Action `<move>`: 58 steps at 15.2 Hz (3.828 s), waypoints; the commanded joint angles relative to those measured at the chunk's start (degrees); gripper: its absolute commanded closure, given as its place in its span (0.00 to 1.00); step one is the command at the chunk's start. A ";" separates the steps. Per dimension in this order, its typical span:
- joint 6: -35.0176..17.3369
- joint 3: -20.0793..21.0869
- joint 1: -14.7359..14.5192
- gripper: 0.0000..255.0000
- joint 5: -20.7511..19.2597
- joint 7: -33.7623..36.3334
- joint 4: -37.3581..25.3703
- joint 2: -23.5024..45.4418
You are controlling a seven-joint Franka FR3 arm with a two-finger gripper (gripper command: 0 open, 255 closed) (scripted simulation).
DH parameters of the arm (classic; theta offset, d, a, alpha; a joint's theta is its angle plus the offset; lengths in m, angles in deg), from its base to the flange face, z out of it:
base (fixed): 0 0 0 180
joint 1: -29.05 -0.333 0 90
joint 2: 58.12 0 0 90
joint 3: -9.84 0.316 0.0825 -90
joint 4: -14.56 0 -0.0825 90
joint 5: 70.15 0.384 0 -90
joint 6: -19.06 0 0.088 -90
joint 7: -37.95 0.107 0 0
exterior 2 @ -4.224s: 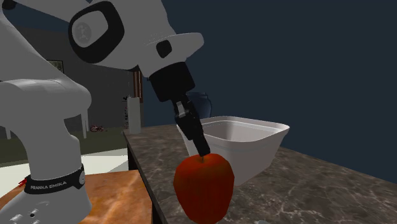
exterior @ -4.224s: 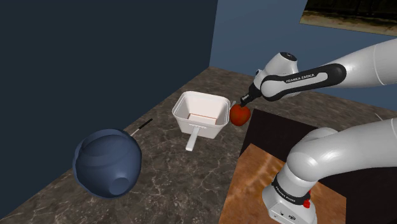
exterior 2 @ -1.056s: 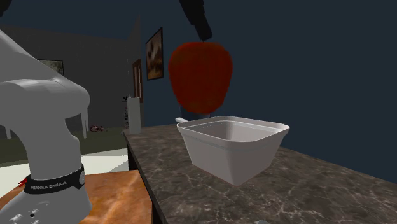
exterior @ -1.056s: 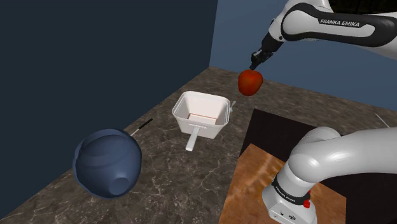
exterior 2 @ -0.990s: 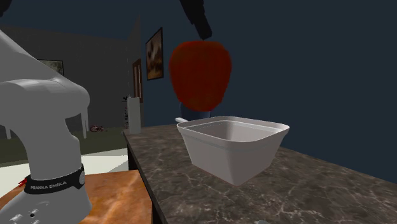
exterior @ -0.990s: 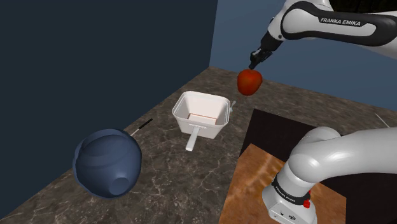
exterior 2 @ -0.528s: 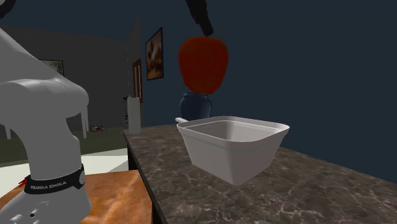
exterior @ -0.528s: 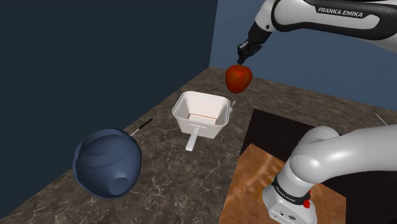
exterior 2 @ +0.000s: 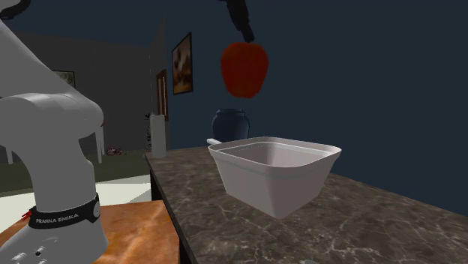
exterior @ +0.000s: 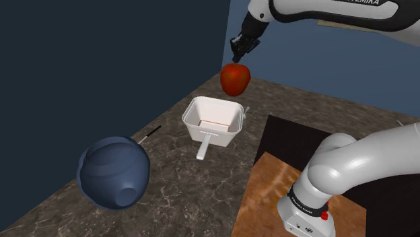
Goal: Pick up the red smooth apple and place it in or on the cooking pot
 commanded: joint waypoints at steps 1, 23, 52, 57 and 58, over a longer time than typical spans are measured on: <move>0.99 2.37 -0.37 1.00 0.35 2.54 -2.77 2.00; -9.95 7.35 -1.36 1.00 0.49 9.20 7.56 3.18; -10.88 7.86 -2.15 0.00 0.97 10.09 12.23 -0.48; -10.88 7.86 -2.15 0.00 0.96 10.10 12.23 -0.48; -10.88 7.86 -2.15 0.00 0.96 10.10 12.23 -0.48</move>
